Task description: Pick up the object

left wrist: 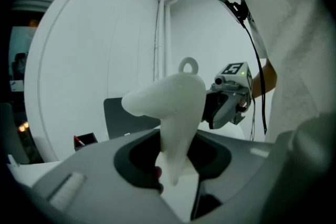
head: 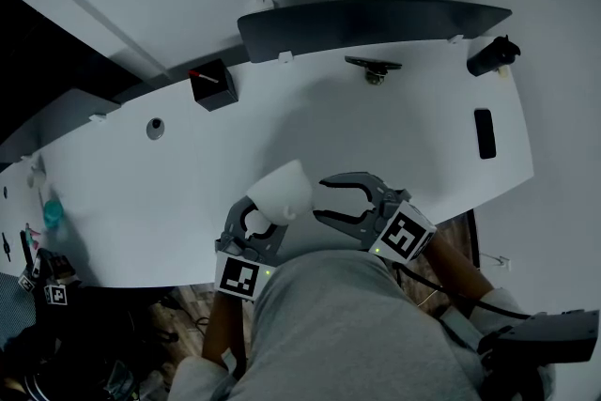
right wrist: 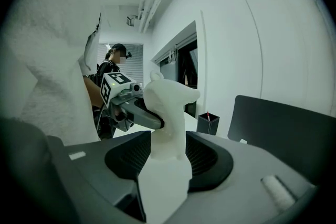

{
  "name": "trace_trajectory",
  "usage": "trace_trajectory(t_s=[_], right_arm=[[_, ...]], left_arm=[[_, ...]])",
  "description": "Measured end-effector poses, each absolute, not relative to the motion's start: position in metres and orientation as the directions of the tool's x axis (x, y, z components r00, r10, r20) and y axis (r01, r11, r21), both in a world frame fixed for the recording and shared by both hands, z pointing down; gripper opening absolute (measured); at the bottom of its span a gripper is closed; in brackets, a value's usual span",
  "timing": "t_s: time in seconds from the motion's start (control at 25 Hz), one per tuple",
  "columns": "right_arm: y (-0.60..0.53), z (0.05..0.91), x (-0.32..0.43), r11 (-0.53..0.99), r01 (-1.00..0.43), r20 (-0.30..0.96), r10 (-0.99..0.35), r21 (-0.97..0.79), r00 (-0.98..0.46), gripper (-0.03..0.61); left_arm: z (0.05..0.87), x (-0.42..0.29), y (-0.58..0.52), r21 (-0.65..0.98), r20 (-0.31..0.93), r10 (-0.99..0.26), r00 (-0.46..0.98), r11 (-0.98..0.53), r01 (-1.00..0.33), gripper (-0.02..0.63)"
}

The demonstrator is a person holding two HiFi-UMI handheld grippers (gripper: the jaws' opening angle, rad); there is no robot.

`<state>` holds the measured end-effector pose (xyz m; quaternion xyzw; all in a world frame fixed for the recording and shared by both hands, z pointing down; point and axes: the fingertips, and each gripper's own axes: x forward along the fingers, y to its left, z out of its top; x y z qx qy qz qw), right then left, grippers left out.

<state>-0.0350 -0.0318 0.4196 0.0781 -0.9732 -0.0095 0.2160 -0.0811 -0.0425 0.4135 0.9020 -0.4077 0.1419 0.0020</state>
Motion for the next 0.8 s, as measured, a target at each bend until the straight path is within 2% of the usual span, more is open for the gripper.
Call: trace_trajectory(t_s=[0.24,0.36,0.44,0.8], right_arm=[[-0.039,0.42,-0.026,0.975,-0.214,0.416,-0.221,0.065,-0.882,0.158],[-0.043,0.423,-0.024,0.964,-0.252,0.429,-0.266,0.091,-0.863,0.081],[-0.045,0.424,-0.025,0.957,-0.263,0.442,-0.291,0.126,-0.849,0.004],[-0.052,0.429,-0.034,0.926,-0.345,0.446,-0.377,0.155,-0.812,0.001]], left_arm=[[0.413,-0.088,-0.046,-0.129,0.254,-0.773,0.582,-0.623,-0.771,0.14],[0.412,-0.087,-0.045,-0.134,0.245,-0.782,0.573,-0.612,-0.779,0.14],[0.411,-0.086,-0.044,-0.137,0.245,-0.786,0.568,-0.608,-0.782,0.14],[0.412,-0.088,-0.042,-0.138,0.23,-0.81,0.54,-0.576,-0.806,0.14]])
